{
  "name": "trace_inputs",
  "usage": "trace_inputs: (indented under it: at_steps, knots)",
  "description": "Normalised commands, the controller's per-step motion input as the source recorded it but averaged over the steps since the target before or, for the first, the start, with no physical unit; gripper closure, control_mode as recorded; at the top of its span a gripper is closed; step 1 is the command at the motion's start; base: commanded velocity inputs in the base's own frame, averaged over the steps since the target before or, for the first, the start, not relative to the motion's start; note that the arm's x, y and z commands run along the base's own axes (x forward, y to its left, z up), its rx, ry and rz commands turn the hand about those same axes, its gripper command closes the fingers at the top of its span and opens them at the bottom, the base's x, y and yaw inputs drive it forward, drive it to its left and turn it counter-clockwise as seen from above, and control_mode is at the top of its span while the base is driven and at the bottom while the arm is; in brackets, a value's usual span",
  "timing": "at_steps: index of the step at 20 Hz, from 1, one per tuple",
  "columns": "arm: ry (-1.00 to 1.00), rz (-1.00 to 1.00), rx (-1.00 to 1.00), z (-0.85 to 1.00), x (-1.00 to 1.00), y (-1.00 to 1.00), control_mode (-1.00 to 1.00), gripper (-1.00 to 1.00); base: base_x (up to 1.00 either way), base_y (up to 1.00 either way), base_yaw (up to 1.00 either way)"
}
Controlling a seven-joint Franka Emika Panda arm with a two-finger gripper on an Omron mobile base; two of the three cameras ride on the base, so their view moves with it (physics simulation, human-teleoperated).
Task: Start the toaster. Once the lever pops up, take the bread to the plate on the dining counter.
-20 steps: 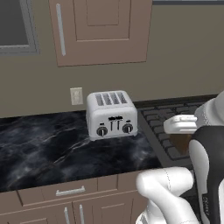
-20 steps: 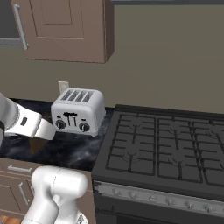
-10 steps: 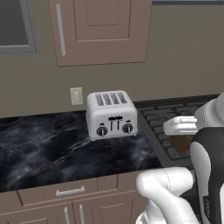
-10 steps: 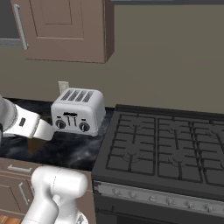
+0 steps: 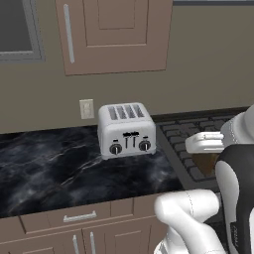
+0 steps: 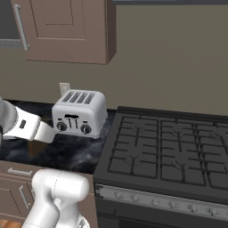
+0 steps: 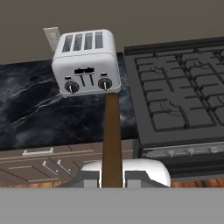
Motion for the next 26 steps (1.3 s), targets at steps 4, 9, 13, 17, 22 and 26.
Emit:
trace_inputs:
  at_steps: [4, 9, 13, 17, 22, 26]
  knots:
    - [0.00, 0.00, 0.00, 0.00, 0.00, 0.00, 1.00, 1.00, 0.00, 0.00, 0.00]
    - [0.00, 0.00, 0.00, 0.00, 0.00, 0.00, 1.00, 1.00, 0.00, -0.10, 0.01]
    - [0.00, 0.00, 0.00, 0.00, 0.00, 0.00, 1.00, 1.00, -0.32, -0.14, 0.17]
    - [0.00, 0.00, 0.00, 0.00, 0.00, 0.00, 1.00, 1.00, -0.79, 0.00, 0.45]
    - [0.00, 0.00, 0.00, 0.00, 0.00, 0.00, 1.00, 1.00, -0.73, 0.07, 0.63]
    - [0.00, 0.00, 0.00, 0.00, 0.00, 0.00, 1.00, 1.00, -0.61, 0.21, 0.72]
